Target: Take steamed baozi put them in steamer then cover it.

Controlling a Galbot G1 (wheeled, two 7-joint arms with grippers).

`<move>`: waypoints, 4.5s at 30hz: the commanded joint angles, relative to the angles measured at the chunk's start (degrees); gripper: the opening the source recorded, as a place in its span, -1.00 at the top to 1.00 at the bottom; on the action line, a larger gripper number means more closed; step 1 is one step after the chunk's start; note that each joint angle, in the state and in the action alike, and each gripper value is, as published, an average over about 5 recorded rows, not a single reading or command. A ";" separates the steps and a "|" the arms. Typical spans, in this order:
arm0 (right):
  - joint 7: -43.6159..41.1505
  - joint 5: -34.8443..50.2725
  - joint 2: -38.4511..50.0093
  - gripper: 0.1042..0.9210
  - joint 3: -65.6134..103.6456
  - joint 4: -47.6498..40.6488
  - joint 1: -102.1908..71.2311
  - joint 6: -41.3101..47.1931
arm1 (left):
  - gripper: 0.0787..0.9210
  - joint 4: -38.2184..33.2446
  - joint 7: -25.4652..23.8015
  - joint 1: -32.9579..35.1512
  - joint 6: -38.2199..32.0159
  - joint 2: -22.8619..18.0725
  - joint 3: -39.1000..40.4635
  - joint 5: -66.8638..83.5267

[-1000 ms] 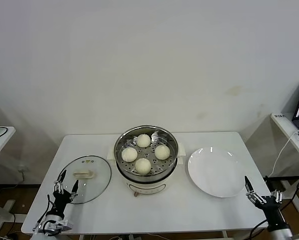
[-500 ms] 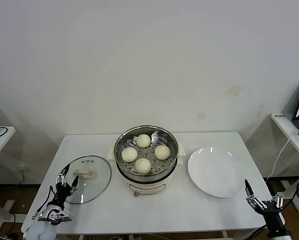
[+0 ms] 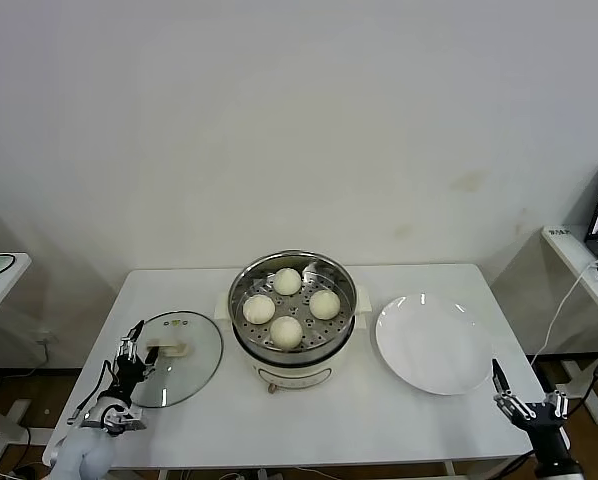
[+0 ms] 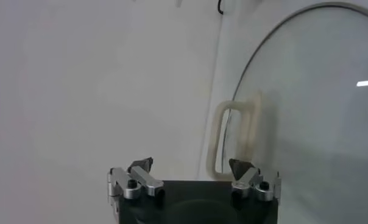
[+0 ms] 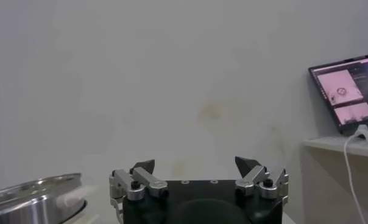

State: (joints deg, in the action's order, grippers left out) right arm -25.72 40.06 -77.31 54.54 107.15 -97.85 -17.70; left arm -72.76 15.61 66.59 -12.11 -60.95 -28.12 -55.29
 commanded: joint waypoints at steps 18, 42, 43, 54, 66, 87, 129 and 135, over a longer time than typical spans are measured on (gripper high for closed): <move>-0.04 0.59 -0.39 -0.76 -0.27 0.08 0.10 -0.26 | -0.18 2.99 -1.47 -4.42 0.83 -1.06 2.79 -3.77; -0.42 0.83 -0.69 -0.76 -0.65 0.74 -0.28 -0.56 | 0.82 2.29 -1.96 -4.15 1.32 -1.09 2.47 -3.48; -0.41 0.85 -0.68 -0.76 -0.65 0.80 -0.25 -0.54 | 0.83 2.05 -1.77 -4.01 1.36 -1.08 2.26 -3.53; 0.39 0.58 -0.67 -0.76 -0.70 1.87 0.05 -0.46 | 0.86 -7.70 -0.41 1.06 5.69 -0.57 -2.59 -4.76; 1.54 -1.83 -1.11 -0.76 -1.33 3.96 0.18 -1.32 | 0.86 -20.67 -2.34 7.12 14.55 3.78 -8.56 1.40; 7.52 -16.37 -6.26 -0.76 -6.51 4.30 1.59 -2.69 | 0.86 -40.28 -11.06 1.52 34.95 13.21 3.70 15.27; 11.05 -37.66 -10.42 -0.76 -2.98 1.05 4.33 8.47 | 0.86 -36.38 -24.67 -14.00 46.56 -9.15 31.20 -14.20; 8.36 -36.53 -2.05 -0.76 1.92 5.04 1.15 16.81 | 0.86 -35.81 -25.29 -13.78 46.37 -9.84 31.35 -15.17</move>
State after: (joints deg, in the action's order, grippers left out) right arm -15.05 6.77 -87.58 49.23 107.90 -93.56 -14.24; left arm -109.06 -8.15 53.49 33.66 -67.88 1.02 -66.46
